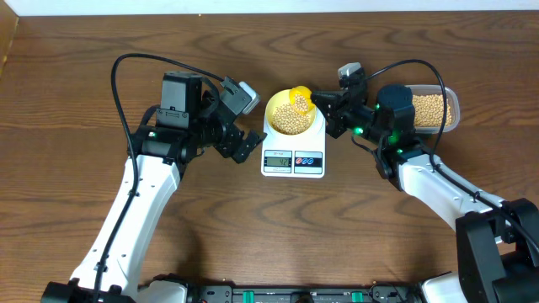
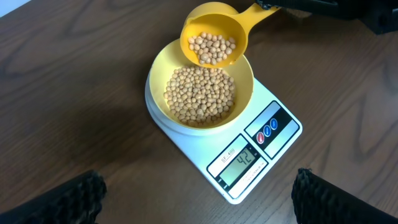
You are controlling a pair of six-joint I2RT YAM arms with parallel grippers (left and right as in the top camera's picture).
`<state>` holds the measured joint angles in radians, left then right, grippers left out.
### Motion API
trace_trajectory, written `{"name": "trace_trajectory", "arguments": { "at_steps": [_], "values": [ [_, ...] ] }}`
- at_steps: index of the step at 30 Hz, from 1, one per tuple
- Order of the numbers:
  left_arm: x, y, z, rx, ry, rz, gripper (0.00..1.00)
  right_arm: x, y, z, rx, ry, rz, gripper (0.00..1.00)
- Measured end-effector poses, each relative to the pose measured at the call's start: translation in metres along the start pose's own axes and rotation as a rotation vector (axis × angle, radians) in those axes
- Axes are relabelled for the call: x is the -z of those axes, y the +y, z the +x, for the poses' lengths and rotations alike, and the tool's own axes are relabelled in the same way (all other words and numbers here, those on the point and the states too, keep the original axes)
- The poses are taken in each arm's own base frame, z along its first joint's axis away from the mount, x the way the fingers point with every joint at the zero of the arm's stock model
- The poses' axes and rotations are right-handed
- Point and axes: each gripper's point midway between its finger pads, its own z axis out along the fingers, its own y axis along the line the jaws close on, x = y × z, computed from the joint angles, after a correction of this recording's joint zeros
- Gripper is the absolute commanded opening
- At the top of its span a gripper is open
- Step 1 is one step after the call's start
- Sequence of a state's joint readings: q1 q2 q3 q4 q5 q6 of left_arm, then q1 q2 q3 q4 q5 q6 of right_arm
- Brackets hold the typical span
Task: Scoop item into bowl and weigh 50g on scale
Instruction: 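Tilt the yellow scoop over the yellow bowl to pour soybeans, then keep tipping the scoop over the bowl to empty remaining beans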
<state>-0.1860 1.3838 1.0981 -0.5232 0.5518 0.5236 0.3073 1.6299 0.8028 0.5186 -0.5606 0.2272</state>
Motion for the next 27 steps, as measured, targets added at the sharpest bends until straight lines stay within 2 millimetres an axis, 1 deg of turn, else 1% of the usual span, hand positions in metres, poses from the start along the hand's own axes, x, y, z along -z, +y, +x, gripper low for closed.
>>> {"name": "trace_trajectory", "arguments": {
  "at_steps": [13,27],
  "values": [
    [0.0,0.0,0.0,0.0,0.0,0.0,0.98,0.0,0.0,0.0,0.006,0.0,0.0,0.01],
    [0.0,0.0,0.0,0.0,0.0,0.0,0.98,0.0,0.0023,0.0008,0.072,0.004,-0.013,0.01]
  ]
}}
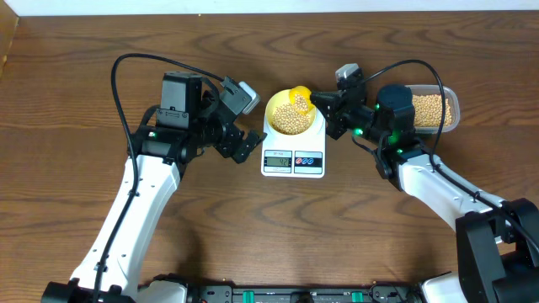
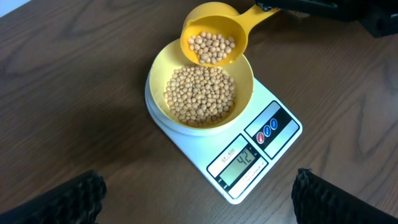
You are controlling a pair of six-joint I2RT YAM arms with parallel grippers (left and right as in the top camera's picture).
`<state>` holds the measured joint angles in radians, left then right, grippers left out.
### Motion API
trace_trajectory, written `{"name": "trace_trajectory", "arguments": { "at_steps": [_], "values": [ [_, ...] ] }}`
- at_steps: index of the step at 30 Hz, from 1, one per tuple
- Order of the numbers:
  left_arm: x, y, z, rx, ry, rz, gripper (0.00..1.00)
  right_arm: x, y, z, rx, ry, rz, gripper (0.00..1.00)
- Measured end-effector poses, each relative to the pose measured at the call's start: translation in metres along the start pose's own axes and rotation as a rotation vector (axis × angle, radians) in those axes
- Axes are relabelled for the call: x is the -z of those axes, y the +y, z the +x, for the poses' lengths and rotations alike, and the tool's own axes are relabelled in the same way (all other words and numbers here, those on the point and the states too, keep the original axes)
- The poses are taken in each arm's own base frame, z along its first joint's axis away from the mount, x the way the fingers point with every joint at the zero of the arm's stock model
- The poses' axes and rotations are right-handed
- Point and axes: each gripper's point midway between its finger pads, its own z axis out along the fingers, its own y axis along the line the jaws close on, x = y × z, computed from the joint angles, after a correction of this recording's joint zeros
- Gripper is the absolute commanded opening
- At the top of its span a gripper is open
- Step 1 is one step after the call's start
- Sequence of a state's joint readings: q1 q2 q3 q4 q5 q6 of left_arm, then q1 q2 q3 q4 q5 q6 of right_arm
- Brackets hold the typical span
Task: Scoop item into bowl and weigh 50g on scale
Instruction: 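Keep tipping the scoop over the bowl to empty remaining beans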
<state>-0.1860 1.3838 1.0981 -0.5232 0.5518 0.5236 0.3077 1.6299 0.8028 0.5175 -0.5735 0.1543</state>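
Observation:
A yellow bowl (image 2: 199, 93) of soybeans sits on the white scale (image 2: 249, 155), whose display reads 42. Over the bowl's far rim hangs a yellow scoop (image 2: 213, 37) with beans in it, tilted toward the bowl. My right gripper (image 1: 327, 103) is shut on the scoop's handle. My left gripper (image 1: 240, 145) stands open just left of the scale, nothing between its fingers (image 2: 68, 199). In the overhead view the bowl (image 1: 289, 116) and scale (image 1: 293, 156) lie between the two arms.
A clear tub of soybeans (image 1: 434, 108) stands at the right, behind my right arm. Black cables loop over the wooden table (image 1: 84, 84) behind both arms.
The scoop and right gripper have shifted very slightly toward the bowl. The display still reads 42. The left arm has not moved.

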Motion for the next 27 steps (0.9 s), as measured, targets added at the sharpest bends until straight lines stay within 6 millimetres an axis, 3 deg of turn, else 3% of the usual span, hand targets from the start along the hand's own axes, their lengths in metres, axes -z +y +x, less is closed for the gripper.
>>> {"name": "trace_trajectory", "arguments": {
  "at_steps": [27],
  "values": [
    [0.0,0.0,0.0,0.0,0.0,0.0,0.97,-0.0002,0.0023,0.0012,0.112,0.005,-0.012,0.01]
  ]
}}
